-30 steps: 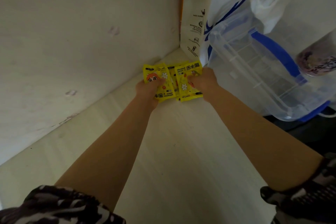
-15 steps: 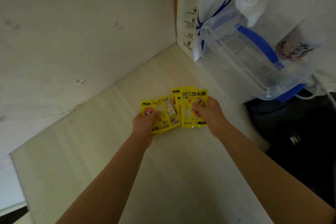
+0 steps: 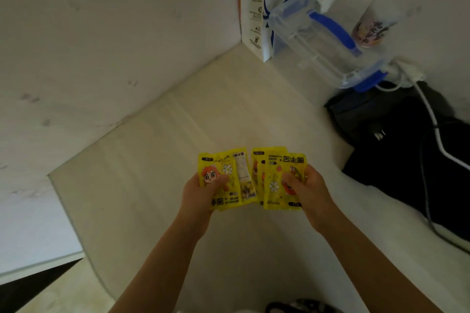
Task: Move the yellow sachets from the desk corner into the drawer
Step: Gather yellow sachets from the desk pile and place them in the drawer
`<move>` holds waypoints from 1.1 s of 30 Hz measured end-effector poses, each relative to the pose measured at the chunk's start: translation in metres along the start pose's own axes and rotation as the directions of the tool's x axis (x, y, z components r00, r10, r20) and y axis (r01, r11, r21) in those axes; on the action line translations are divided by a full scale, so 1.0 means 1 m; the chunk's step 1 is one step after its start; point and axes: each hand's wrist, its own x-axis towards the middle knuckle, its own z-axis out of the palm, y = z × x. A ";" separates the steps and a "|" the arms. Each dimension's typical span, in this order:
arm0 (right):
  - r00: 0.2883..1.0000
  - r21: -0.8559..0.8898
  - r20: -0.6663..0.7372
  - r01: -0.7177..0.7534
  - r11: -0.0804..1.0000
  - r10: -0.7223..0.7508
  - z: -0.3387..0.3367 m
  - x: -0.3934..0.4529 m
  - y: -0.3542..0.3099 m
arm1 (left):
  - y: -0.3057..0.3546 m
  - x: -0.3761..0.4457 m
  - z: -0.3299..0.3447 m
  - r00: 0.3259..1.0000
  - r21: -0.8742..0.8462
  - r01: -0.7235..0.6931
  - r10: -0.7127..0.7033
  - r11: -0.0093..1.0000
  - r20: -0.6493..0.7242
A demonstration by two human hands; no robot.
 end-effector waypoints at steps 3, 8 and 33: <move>0.998 0.009 -0.045 0.039 0.999 -0.039 0.003 -0.031 0.015 | -0.008 -0.023 -0.016 0.999 0.038 -0.011 0.009 0.999 0.048; 0.990 0.041 -0.127 0.072 0.997 -0.066 0.021 -0.083 0.048 | -0.027 -0.051 -0.050 0.993 0.176 -0.061 0.042 0.982 0.112; 0.781 0.457 -0.592 0.123 0.881 0.198 0.035 -0.372 0.260 | -0.159 -0.209 -0.079 0.794 0.641 -0.244 -0.229 0.728 0.563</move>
